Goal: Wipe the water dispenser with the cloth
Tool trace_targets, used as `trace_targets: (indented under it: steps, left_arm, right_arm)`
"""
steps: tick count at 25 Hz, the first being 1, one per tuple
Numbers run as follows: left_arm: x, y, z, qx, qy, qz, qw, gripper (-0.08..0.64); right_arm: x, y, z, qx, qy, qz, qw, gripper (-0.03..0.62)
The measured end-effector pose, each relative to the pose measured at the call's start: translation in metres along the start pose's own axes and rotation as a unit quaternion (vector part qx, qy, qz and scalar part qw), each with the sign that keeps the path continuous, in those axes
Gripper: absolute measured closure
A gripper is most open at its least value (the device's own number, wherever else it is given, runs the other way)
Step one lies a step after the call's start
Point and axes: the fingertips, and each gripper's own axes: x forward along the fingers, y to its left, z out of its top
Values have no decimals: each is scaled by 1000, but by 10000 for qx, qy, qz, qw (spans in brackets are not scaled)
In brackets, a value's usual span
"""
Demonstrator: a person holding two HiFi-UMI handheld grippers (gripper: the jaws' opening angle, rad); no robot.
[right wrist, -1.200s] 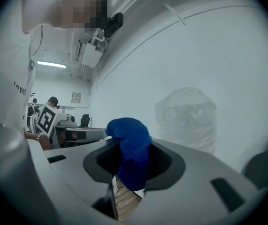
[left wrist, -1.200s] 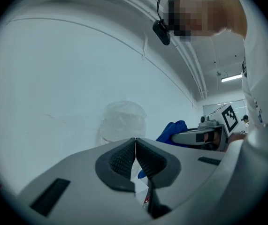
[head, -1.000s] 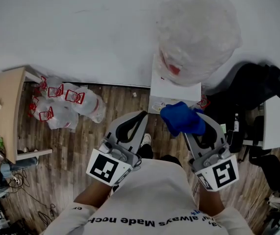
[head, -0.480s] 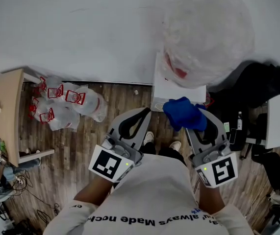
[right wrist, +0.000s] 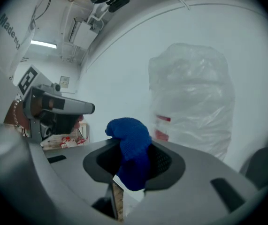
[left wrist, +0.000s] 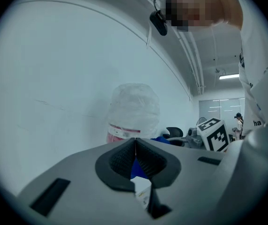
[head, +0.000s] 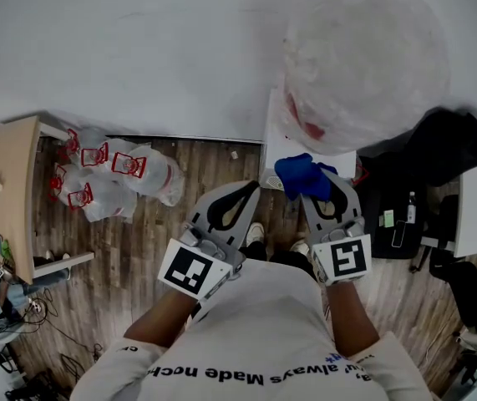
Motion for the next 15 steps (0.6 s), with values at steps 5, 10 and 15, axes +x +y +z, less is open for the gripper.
trace_targets:
  steps: [5, 10, 15]
  left_arm:
    - [3, 5, -9, -21, 93, -23, 10000, 538]
    - [5, 7, -16, -54, 157, -62, 9998, 538]
    - [9, 9, -23, -92, 278, -93, 9995, 538]
  right_arm:
    - [37, 0, -38, 10, 319, -146, 9994, 462]
    - [77, 0, -75, 159, 533, -238, 9982, 460]
    - [115, -9, -111, 345, 771, -437, 9955, 460]
